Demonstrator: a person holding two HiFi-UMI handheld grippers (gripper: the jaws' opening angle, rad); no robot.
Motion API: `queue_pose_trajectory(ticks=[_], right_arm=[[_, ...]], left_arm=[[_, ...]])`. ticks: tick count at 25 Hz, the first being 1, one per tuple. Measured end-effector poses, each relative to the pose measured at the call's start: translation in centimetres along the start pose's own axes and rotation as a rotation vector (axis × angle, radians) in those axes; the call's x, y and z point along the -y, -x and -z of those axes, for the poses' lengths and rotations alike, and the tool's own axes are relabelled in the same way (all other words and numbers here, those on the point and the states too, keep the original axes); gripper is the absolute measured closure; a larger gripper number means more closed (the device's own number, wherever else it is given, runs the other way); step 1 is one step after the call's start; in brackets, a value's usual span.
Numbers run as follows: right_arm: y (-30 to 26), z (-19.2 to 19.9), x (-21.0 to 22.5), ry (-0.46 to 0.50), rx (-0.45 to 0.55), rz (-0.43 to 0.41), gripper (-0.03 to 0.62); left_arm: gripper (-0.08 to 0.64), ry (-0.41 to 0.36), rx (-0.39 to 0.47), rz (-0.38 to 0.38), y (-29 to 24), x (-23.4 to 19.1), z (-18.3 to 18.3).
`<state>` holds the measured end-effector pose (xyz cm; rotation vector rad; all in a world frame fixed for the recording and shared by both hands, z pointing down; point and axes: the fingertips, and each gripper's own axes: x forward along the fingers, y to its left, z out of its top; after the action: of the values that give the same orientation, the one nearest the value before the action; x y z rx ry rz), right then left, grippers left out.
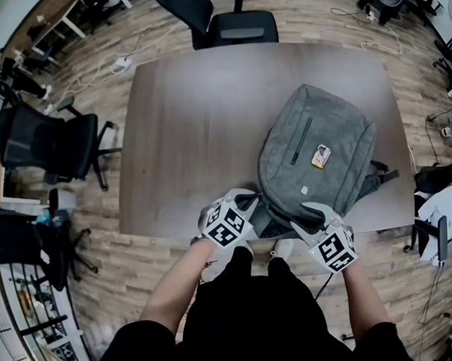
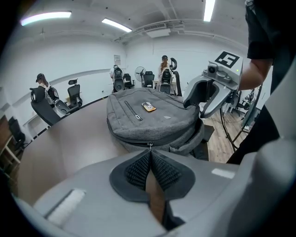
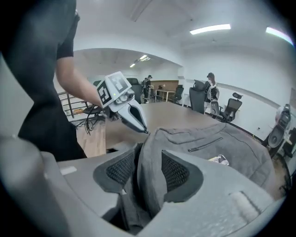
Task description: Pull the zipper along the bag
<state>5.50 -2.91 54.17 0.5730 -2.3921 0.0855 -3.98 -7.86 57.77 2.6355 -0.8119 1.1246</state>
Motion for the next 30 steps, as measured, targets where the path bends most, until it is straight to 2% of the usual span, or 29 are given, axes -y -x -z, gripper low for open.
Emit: queue_pose_trajectory(ticks=[3, 10, 14, 16, 22, 30], right_arm=[[-1.4, -1.8, -0.3, -0.043, 0.001, 0.022, 0.405], [-5.9, -2.7, -0.1, -0.178, -0.125, 0.068, 0.382], [-7.8, -1.4, 0.4, -0.161, -0.230, 0.096, 0.406], [-8.1, -1.0, 0.5, -0.164, -0.255, 0.098, 0.450], [-8.1, -0.7, 0.7, -0.159, -0.257, 0.109, 0.509], [-7.3, -1.1, 0.4, -0.132, -0.258, 0.087, 0.526]], left_arm=[[0.533, -0.005, 0.010, 0.003, -0.1, 0.2, -0.3], [0.534, -0.025, 0.032, -0.012, 0.0, 0.5, -0.6], [0.534, -0.040, 0.041, -0.004, -0.2, 0.8, -0.7], [0.534, -0.045, 0.046, 0.000, -0.1, 0.9, -0.8], [0.534, -0.053, 0.051, -0.011, -0.2, 0.7, -0.9], [0.530, -0.055, 0.049, -0.012, -0.1, -0.1, -0.9]])
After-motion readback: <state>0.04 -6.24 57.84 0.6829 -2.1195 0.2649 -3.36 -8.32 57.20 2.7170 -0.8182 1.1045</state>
